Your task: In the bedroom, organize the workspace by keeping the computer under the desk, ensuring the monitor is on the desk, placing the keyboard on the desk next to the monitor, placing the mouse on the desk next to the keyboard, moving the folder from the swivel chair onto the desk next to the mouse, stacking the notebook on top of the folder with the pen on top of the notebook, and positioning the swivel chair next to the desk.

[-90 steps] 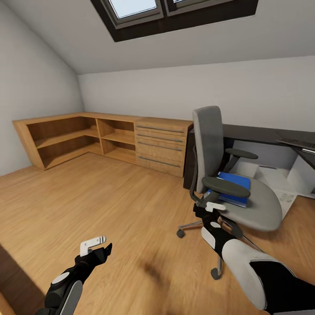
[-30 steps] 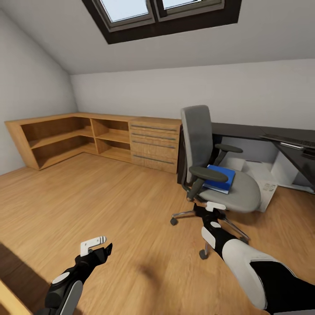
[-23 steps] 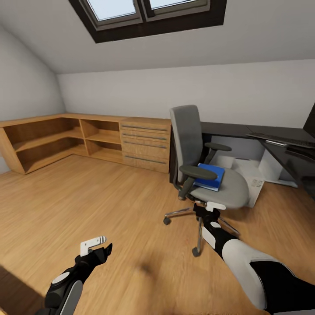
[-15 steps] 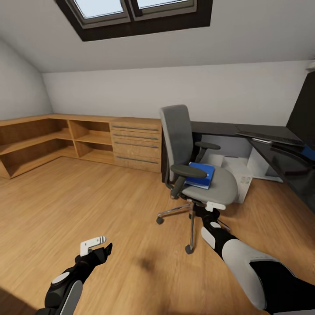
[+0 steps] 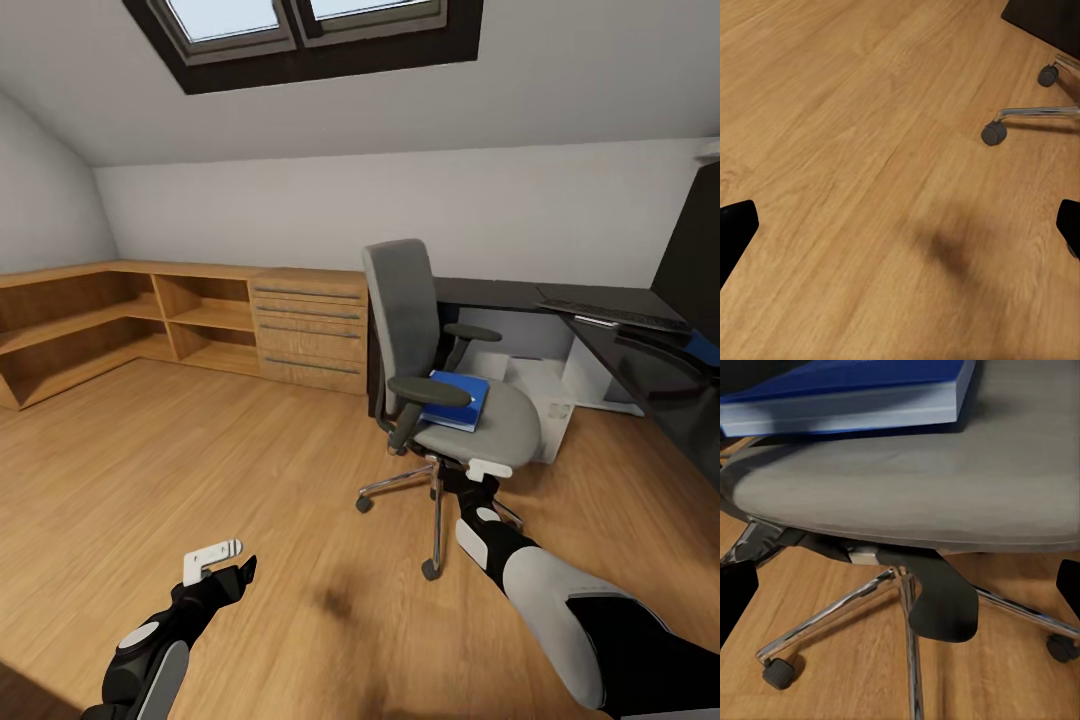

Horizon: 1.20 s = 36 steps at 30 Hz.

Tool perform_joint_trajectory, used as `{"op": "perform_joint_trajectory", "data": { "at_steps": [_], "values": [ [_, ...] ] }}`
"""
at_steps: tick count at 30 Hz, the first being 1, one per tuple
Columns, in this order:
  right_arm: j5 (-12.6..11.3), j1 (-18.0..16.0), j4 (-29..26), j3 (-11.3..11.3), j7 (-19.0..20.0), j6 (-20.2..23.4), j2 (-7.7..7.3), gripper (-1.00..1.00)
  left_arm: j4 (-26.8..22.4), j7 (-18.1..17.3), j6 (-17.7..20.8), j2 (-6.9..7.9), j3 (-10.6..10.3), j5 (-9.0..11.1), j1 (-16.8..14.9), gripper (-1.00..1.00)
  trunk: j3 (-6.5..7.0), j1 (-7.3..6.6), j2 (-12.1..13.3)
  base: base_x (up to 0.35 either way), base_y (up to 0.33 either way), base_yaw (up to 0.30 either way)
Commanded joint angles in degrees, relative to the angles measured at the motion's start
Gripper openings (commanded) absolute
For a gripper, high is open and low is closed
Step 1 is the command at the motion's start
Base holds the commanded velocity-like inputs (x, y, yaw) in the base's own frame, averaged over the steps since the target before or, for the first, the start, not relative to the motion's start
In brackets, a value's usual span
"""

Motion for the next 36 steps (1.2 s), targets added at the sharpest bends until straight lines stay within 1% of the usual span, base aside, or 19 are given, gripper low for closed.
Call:
{"op": "perform_joint_trajectory", "data": {
  "at_steps": [1,15,19,25,36],
  "values": [
    [-0.4,0.0,0.0,0.0,0.0,-0.3,0.0,1.0,-0.1,0.5,0.2,0.03,-0.1,0.6,0.0,1.0,-0.06,-0.01,0.0,0.0,0.0,-0.001],
    [-0.4,0.0,0.0,0.0,0.0,-0.3,-0.04,1.0,-0.1,0.5,0.2,0.03,-0.1,0.6,0.0,1.0,-0.06,-0.01,0.0,0.0,0.0,0.0],
    [-0.3,0.0,0.0,0.1,-0.1,-0.4,0.2,1.0,0.0,0.5,0.2,0.03,-0.1,0.6,0.0,1.0,-0.06,-0.01,0.0,0.0,0.0,-0.024],
    [-0.3,0.0,-0.1,0.1,-0.1,-0.4,0.15,1.0,-0.1,0.5,0.2,0.03,-0.1,0.6,0.0,1.0,-0.06,-0.01,0.0,0.0,0.0,-0.198],
    [-0.4,0.0,-0.1,0.0,-0.1,-0.4,0.13,1.0,-0.1,0.5,0.2,0.03,0.0,0.6,0.0,1.0,-0.06,-0.01,0.0,0.0,0.0,-0.259]
  ]
}}
